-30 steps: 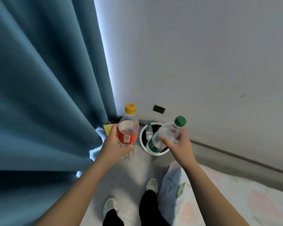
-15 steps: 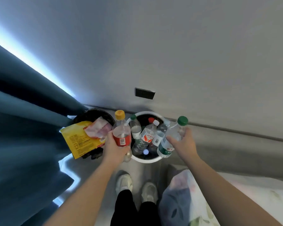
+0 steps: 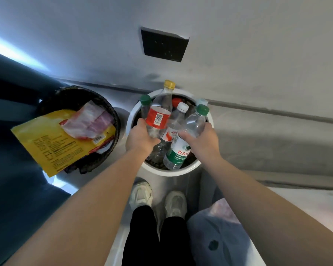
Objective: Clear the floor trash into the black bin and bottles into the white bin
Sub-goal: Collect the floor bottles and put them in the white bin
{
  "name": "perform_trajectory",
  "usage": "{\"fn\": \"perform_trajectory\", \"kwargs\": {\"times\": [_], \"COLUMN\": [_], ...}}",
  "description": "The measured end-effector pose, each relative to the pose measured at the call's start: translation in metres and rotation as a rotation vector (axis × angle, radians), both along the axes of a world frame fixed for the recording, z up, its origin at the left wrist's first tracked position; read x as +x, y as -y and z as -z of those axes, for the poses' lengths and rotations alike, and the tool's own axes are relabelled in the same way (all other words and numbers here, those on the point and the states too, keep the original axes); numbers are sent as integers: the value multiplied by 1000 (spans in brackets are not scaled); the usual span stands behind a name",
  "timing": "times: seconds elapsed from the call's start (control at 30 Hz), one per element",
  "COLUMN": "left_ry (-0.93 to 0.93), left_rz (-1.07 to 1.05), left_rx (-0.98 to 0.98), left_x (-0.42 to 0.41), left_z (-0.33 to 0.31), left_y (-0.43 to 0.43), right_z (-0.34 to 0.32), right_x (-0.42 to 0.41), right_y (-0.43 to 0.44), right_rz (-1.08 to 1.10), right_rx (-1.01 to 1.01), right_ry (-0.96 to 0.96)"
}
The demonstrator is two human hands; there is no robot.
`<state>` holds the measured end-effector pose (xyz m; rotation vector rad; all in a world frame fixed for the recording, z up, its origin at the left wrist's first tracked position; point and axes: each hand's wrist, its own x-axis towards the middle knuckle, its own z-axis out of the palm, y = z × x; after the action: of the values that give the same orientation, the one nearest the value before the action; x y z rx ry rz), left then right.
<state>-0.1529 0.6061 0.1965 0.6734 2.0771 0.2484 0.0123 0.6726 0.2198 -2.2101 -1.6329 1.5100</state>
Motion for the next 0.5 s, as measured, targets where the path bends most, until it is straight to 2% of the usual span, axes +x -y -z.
{"fn": "perform_trajectory", "kwargs": {"times": [0.23, 0.37, 0.5], "left_ry": [-41, -105, -187], "left_rz": [37, 4, 64], "left_rx": [-18, 2, 10], "left_x": [8, 12, 13], "left_z": [-7, -10, -9], "left_y": [3, 12, 17], "right_z": [-7, -3, -2], "right_x": [-1, 4, 8], "right_y": [5, 11, 13], "right_rz": [-20, 23, 32], "right_rx": [-28, -66, -70], "right_ry": [10, -10, -10]}}
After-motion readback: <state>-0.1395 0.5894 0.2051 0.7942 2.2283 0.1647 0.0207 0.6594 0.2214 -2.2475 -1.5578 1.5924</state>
